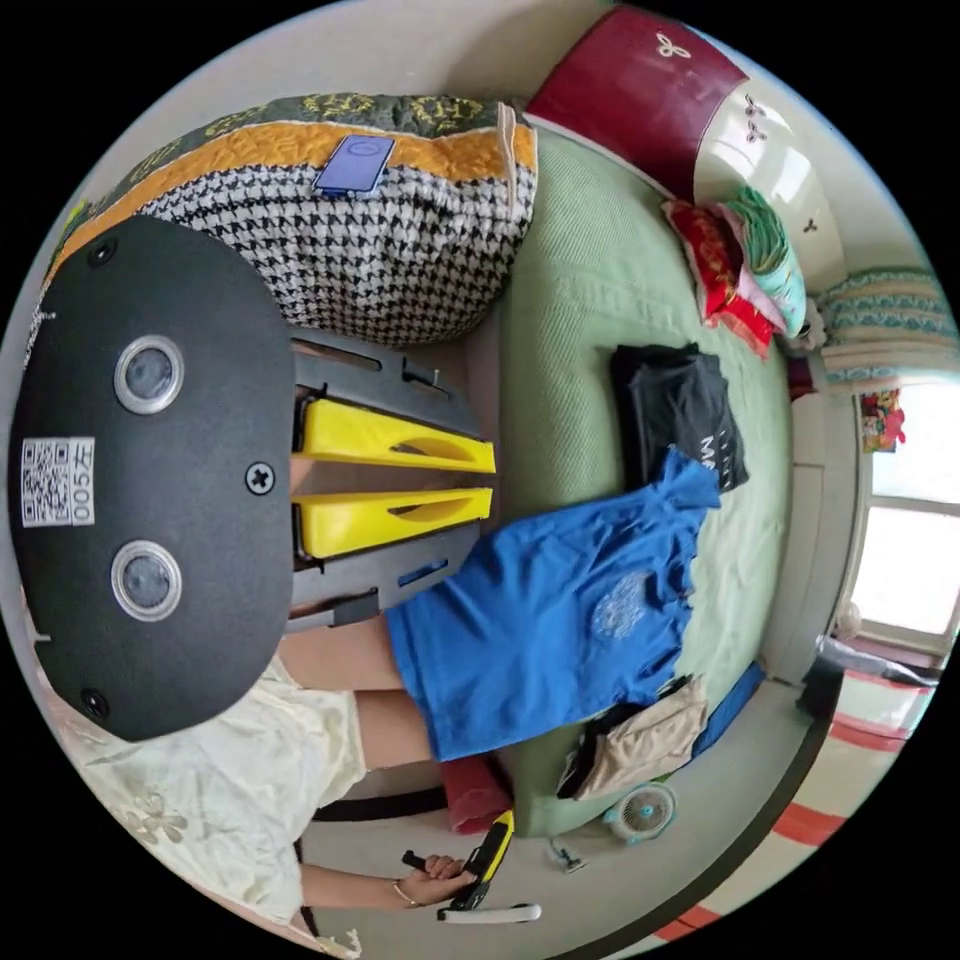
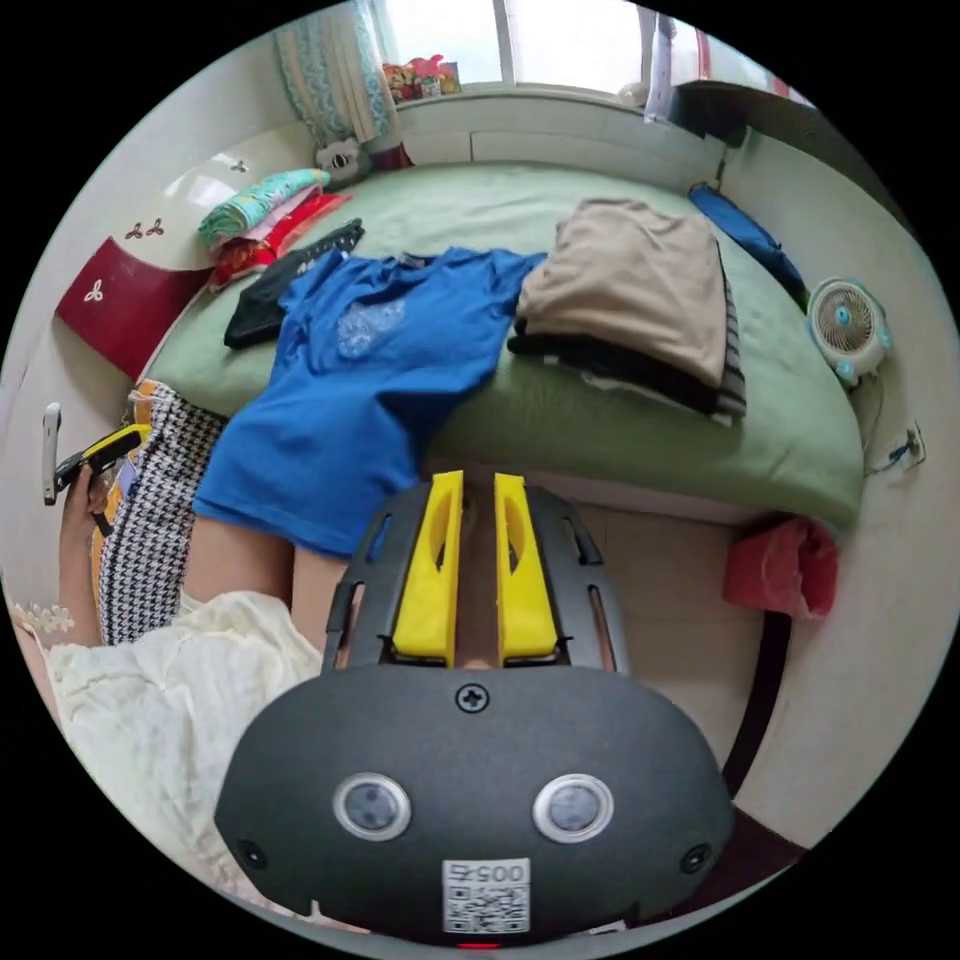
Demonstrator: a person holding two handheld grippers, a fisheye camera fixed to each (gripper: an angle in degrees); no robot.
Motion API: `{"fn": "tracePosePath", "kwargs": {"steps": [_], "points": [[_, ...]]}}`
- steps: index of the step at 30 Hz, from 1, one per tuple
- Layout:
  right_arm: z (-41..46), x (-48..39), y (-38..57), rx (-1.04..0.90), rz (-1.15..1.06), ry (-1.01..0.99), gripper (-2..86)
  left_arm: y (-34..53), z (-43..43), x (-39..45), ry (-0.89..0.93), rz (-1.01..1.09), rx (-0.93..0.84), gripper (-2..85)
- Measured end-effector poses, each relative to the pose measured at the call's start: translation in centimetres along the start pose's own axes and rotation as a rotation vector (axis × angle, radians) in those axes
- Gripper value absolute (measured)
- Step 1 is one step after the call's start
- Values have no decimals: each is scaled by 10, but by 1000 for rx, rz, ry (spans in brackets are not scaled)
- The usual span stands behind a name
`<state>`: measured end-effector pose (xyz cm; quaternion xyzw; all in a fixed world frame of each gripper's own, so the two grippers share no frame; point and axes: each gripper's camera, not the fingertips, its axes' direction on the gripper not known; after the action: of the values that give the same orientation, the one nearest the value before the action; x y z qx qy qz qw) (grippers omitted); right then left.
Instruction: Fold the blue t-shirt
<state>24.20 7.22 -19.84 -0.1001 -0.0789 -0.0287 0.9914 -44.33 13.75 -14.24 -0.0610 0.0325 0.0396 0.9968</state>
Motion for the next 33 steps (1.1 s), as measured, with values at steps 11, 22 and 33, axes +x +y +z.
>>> {"fn": "tracePosePath", "kwargs": {"steps": [11, 22, 33], "points": [[94, -211, -319, 181, -400, -260, 116, -172, 81, -37, 10, -279, 199, 79], [280, -355, -547, -172, -577, -208, 112, -195, 206, -82, 93, -382, 46, 81], [392, -406, -602, -312, -607, -46, 95, -223, 265, -92, 124, -329, -48, 99]]}}
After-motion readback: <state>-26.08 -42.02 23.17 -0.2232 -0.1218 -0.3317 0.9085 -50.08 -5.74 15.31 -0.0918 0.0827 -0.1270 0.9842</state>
